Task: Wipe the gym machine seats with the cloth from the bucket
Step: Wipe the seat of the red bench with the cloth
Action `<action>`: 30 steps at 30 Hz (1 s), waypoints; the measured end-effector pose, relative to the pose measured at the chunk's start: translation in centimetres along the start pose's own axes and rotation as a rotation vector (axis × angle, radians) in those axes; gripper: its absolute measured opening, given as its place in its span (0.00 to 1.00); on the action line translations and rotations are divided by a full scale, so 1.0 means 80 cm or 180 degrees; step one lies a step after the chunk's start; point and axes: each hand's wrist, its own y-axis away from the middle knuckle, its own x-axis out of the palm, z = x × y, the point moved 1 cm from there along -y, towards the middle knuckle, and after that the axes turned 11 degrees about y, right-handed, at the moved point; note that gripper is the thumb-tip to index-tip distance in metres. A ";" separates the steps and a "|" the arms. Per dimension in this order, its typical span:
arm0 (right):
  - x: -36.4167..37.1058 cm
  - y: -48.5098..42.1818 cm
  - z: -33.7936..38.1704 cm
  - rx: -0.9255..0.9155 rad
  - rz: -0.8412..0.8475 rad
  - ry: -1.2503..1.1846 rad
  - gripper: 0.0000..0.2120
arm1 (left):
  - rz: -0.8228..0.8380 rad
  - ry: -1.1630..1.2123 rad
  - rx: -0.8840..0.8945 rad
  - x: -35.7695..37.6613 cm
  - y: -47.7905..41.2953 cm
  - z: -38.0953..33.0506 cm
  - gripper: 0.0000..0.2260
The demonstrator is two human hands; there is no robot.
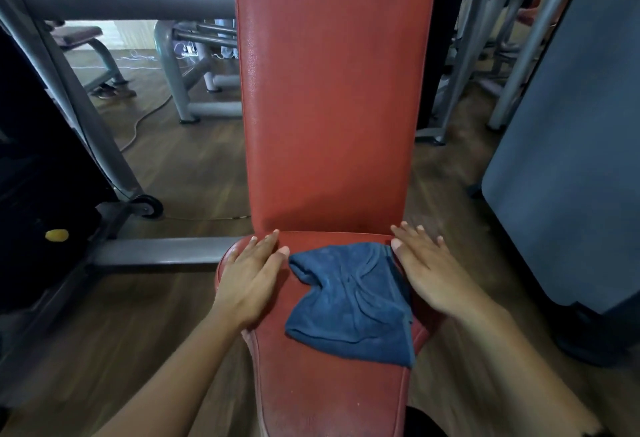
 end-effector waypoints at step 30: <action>0.041 -0.013 -0.018 -0.0068 -0.0348 0.0869 0.32 | 0.0589 -0.1858 0.0376 0.063 0.013 -0.054 0.38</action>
